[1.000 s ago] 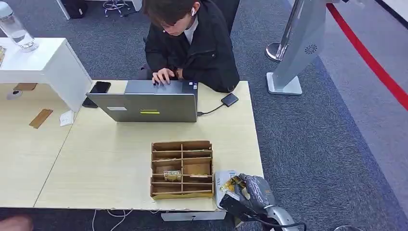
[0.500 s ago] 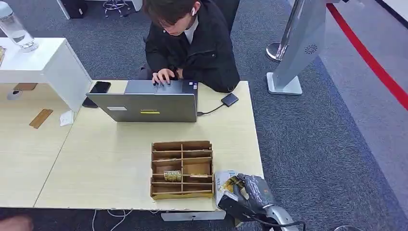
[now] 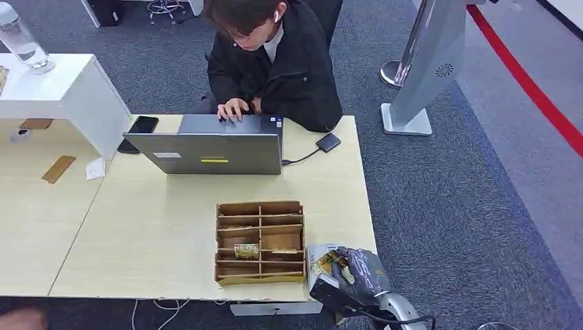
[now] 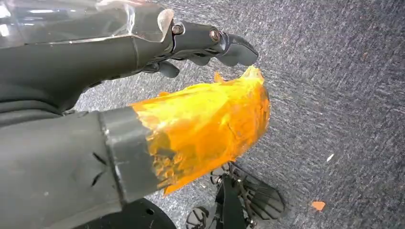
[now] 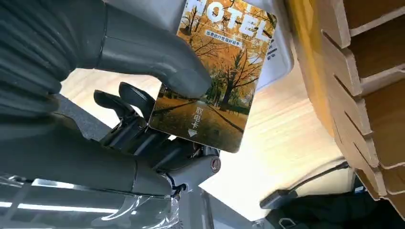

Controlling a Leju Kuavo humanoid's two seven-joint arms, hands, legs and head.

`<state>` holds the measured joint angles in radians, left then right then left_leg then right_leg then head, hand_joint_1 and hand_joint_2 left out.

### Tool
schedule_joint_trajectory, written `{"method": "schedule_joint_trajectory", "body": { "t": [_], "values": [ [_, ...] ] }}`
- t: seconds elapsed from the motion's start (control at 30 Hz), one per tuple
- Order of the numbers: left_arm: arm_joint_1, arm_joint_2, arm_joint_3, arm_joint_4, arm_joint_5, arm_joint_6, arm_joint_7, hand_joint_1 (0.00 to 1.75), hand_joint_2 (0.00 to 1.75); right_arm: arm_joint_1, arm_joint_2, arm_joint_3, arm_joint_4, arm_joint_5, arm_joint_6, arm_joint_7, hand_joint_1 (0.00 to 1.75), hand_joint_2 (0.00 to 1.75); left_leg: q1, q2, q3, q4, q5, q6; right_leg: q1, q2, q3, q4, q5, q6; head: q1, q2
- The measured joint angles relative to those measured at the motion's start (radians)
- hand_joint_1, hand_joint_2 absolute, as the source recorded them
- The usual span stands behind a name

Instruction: Pass the card to the sensor for recognition and then transmit it.

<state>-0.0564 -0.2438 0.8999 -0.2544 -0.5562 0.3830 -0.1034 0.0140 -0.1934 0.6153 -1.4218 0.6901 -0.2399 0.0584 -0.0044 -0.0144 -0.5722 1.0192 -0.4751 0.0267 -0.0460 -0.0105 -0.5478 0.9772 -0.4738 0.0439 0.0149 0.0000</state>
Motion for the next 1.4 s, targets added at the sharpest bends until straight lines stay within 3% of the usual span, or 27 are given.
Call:
{"method": "schedule_joint_trajectory", "body": {
  "t": [0.37,0.73,1.4],
  "values": [
    [0.0,0.0,0.001,0.0,0.0,0.0,0.0,0.0,0.0,0.0,0.0,0.0,-0.005,0.003,0.0,-0.002,1.75,1.75,0.0,0.0,0.0,0.0,0.0,0.0,0.0,0.0,0.0,0.0,0.0,0.0,0.0,0.0],
    [0.0,-0.001,0.023,0.0,0.006,-0.005,-0.001,0.0,0.0,0.005,0.0,-0.032,-0.128,0.063,-0.022,-0.05,1.75,1.75,0.0,0.0,0.0,0.0,0.0,0.0,0.0,0.0,0.0,0.0,0.0,0.0,0.0,0.0],
    [0.0,-0.009,0.035,0.0,-0.011,-0.011,-0.001,0.0,0.0,0.014,0.015,-0.077,-0.267,0.193,-0.159,-0.097,1.75,1.75,0.0,0.0,0.0,0.0,0.0,0.0,0.0,0.0,0.0,0.0,0.0,0.0,0.0,0.0]
  ]
}}
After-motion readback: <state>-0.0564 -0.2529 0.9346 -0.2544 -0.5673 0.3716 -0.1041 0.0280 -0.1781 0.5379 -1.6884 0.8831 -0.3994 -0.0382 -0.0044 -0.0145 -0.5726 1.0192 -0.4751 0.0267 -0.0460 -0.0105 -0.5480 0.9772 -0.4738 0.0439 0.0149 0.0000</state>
